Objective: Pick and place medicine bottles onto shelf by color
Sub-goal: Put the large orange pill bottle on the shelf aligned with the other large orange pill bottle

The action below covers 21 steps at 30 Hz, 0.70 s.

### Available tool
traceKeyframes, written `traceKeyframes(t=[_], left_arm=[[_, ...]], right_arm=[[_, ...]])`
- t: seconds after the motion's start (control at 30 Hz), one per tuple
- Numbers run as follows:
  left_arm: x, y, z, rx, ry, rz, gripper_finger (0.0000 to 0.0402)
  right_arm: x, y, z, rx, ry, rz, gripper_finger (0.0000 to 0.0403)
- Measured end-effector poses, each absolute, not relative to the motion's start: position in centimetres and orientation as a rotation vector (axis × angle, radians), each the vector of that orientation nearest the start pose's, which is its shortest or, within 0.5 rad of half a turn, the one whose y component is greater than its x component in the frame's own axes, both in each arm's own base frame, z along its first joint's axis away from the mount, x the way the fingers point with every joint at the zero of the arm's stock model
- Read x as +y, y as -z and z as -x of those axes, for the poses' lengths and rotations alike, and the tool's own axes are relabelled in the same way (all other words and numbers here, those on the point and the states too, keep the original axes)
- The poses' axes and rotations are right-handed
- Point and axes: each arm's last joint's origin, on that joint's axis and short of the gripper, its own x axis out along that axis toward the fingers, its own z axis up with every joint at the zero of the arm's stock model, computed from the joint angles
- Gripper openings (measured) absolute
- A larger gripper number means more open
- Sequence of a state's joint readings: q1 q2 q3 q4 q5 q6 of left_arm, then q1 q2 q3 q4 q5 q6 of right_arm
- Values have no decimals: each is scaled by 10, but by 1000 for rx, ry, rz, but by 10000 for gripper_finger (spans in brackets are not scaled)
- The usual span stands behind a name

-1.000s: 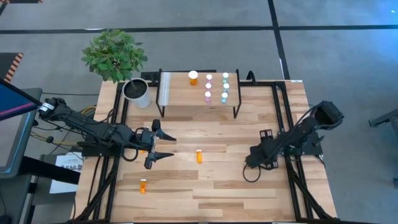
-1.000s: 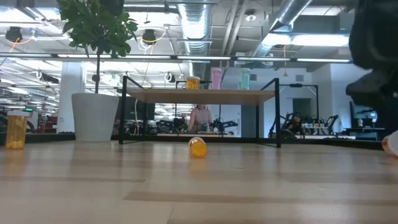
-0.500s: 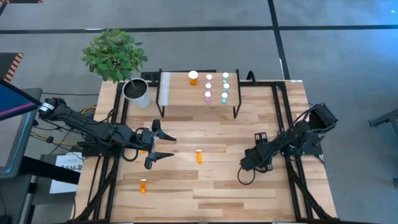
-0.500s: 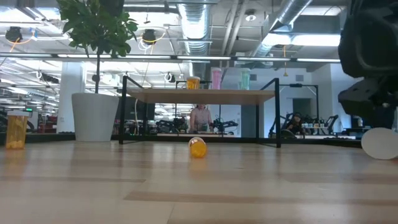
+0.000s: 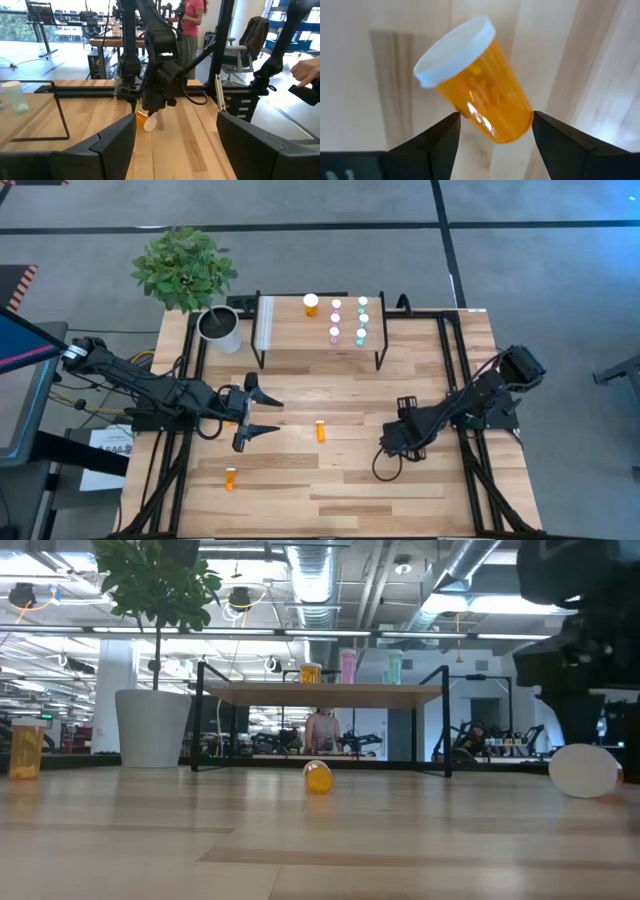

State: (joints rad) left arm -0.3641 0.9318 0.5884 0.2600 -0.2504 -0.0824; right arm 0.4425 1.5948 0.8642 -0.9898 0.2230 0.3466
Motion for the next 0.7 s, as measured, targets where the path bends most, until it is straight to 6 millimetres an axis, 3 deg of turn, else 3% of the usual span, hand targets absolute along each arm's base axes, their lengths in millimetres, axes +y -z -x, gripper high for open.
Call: traceKeyframes(t=[0.7], left_arm=[[-68,-281,-198,85,115,66,265]], right_arm=[[82,-152,-236,1494,79,231,269]])
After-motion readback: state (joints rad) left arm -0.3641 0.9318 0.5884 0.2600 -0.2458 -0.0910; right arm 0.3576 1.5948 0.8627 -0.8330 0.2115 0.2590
